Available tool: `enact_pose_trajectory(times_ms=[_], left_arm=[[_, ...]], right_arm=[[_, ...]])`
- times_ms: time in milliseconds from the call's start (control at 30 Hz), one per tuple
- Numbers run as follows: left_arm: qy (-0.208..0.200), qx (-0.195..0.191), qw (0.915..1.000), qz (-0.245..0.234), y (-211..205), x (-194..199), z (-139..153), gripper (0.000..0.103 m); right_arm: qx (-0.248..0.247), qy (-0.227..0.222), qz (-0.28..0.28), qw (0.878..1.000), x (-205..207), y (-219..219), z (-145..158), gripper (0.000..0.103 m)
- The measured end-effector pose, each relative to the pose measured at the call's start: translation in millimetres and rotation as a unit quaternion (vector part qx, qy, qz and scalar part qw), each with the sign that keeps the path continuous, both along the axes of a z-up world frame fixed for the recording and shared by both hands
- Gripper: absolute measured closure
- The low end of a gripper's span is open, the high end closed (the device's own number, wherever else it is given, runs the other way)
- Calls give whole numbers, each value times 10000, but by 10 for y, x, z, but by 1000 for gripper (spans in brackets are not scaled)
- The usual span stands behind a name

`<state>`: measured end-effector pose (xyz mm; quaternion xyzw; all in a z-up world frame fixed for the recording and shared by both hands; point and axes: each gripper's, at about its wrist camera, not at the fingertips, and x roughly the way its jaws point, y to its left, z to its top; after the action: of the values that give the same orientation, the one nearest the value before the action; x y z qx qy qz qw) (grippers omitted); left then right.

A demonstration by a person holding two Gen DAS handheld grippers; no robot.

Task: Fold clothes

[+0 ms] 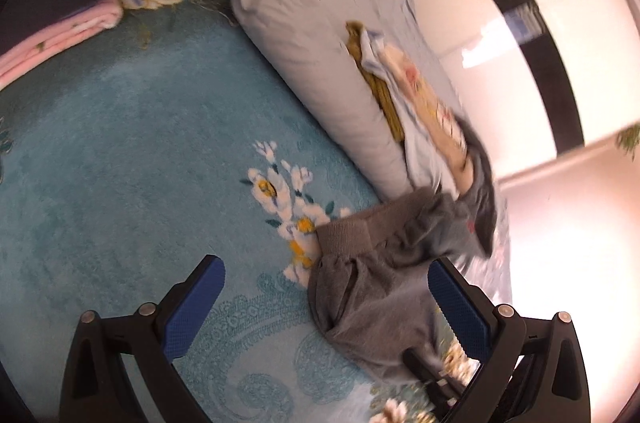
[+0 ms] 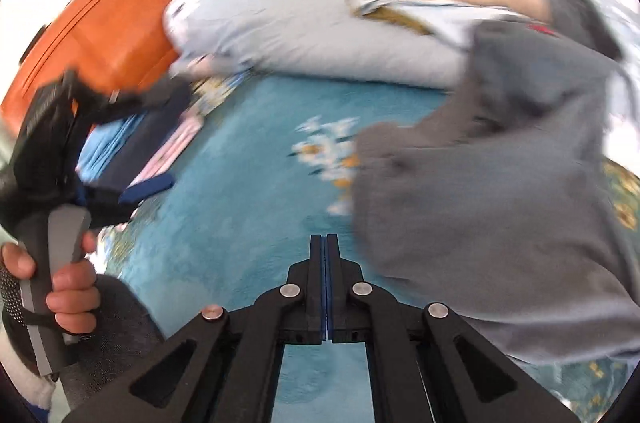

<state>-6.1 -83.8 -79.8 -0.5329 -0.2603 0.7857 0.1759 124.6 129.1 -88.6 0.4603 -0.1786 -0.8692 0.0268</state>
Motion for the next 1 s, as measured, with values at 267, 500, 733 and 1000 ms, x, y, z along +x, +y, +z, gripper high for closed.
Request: enact_pose_trajectory(times_ms=[267, 500, 733, 1000], left_arm=[[-231, -1089, 9864, -1205, 910, -261, -530, 1], [-807, -634, 9878, -1174, 1090, -433, -916, 28], [-982, -618, 9887, -951, 1061, -428, -989, 88], [-529, -816, 9947, -326, 578, -495, -497, 92]], right_arm=[[-176, -259, -1917, 9809, 956, 1108, -83, 103], [-299, -970, -3440, 9335, 2197, 1776, -253, 103], [-1162, -862, -4707, 8703, 2917, 2132, -460, 103], [-1506, -482, -5186, 8403, 3146, 2226, -458, 102]])
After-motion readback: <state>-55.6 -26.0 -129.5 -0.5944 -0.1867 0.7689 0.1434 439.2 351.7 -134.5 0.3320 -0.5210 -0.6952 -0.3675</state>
